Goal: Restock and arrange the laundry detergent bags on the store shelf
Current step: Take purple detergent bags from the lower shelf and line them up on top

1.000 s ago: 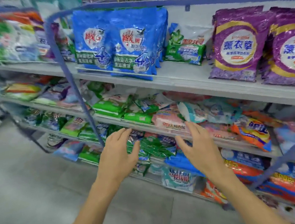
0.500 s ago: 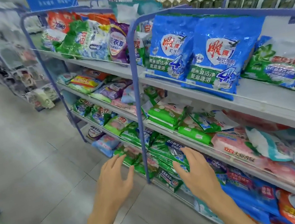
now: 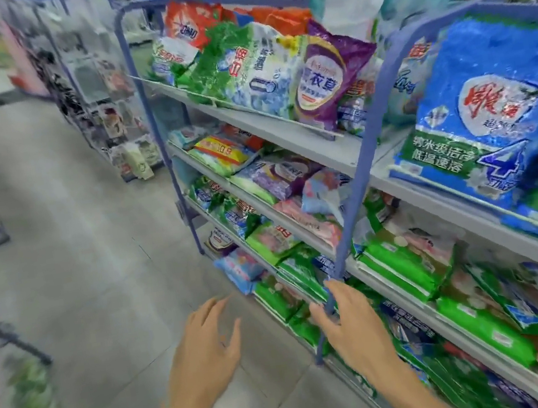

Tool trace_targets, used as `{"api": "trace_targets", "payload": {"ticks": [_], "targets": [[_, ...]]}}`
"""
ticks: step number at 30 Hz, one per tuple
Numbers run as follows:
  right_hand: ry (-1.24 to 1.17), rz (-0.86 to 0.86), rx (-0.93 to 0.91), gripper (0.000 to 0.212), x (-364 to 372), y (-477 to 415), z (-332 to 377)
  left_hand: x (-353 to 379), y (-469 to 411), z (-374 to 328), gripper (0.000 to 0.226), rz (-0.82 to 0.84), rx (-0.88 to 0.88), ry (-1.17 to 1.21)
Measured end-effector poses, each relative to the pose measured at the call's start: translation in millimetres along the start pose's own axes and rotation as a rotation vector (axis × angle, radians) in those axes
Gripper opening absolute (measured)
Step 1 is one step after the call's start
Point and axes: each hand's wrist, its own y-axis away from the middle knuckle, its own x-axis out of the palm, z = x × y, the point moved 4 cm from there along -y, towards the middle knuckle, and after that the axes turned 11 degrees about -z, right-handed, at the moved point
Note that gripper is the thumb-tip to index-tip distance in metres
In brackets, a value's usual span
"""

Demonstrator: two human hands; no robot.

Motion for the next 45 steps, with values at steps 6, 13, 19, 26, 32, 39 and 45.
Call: {"api": "trace_targets", "payload": {"ticks": [6,13,19,26,32,39,45], "targets": [[0.023,0.004,0.025,0.064,61,-80,49,15,-95,64,0.052,0.079,-0.027,0.030],[0.033,-0.093,0.198,0.066,105,-161,95,32,-222,98,0.048,0.194,0.109,0.091],[0.012,-0.182,0.338,0.070,112,-231,98,92,-325,88,0.051,0.373,0.220,0.115],[-0.100,-0.301,0.525,0.070,125,-333,67,183,-428,33,0.057,0.455,0.305,0.171],[-0.088,-0.418,0.650,0.053,140,-385,40,243,-466,2,0.044,0.434,0.314,0.385],[-0.154,-0.471,0.749,0.050,168,-416,18,301,-489,-10,0.020,0.428,0.325,0.509],[-0.464,-0.659,0.888,0.026,178,-433,-3,319,-498,-10,0.021,0.371,0.242,0.558]]}}
